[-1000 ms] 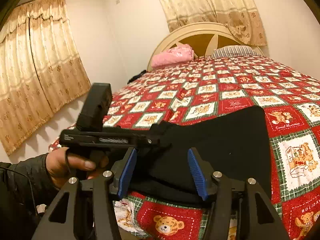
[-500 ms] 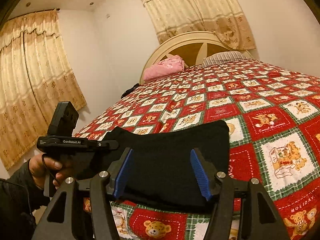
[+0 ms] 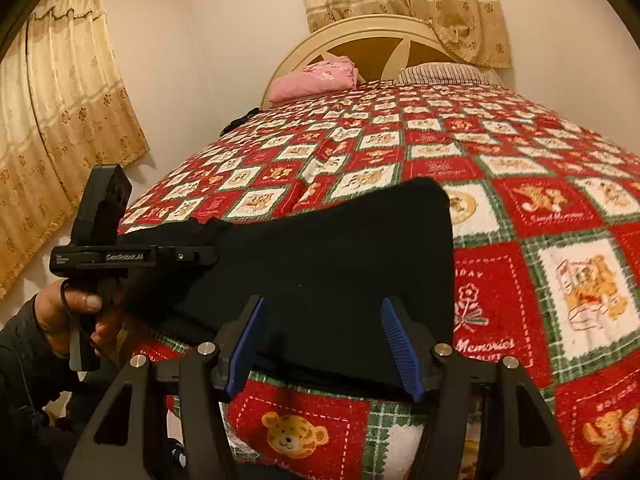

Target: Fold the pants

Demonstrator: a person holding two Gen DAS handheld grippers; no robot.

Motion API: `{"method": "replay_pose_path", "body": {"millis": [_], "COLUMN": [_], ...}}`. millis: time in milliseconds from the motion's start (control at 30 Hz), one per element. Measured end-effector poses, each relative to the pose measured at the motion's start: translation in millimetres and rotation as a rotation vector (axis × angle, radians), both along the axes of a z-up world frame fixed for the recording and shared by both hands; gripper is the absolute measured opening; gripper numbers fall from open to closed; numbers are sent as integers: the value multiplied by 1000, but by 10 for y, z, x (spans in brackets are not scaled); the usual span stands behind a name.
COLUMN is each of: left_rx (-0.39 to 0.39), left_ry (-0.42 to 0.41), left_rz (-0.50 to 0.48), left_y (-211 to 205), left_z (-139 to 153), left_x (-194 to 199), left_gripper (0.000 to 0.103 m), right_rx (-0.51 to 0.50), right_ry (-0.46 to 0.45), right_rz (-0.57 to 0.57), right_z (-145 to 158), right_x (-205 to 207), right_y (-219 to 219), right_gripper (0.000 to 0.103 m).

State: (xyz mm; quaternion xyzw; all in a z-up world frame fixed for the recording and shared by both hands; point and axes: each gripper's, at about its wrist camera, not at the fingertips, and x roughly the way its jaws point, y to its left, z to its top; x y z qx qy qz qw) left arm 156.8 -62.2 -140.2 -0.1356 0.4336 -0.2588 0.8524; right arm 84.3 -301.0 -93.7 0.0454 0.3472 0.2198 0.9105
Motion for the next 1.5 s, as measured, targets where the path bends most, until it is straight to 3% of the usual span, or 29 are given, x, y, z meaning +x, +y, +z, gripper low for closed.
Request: {"method": "replay_pose_path", "body": {"millis": [100,267,367,467,600,767,867,933,1000,1067,1300,1500], "left_rx": [38,96,117,146,155,135,137,135,135,128,194,308], "left_ry": [-40,-45,-46,-59,-68,-69,-76,-79,-79,-79,-168,-188], "left_rz": [35,75,72,57,49,51,49,46,44,50,175,396], "left_y": [39,82,65,21,19,46,36,27,41,103,810,1927], "left_z": [46,30,8,-1,0,-5,-13,-16,12,56,299,369], "left_x": [-60,-45,-32,-38,-49,-60,-65,-66,-85,-120,-402,-672], "left_gripper": [68,72,73,75,76,76,77,78,78,78,78,78], "right_rx": [-17,-172,-230,-175,-129,-111,-131,-146,-193,-168,-82,-70], "right_ry": [-48,-84,-14,98,71,-1,8,63,23,23,-31,-66], "right_rz": [24,7,-58,-72,-70,-86,-91,-95,-109,-122,-103,-52], "right_z": [172,305,173,-20,69,252,137,-27,-109,-48,146,103], "right_x": [41,413,733,954,839,362,42,2,-50,-48,-112,-177], "right_y": [97,337,317,149,66,-8,-33,-31,-6,0,12,216], "right_gripper": [61,62,62,62,62,62,63,65,65,66,66,66]}}
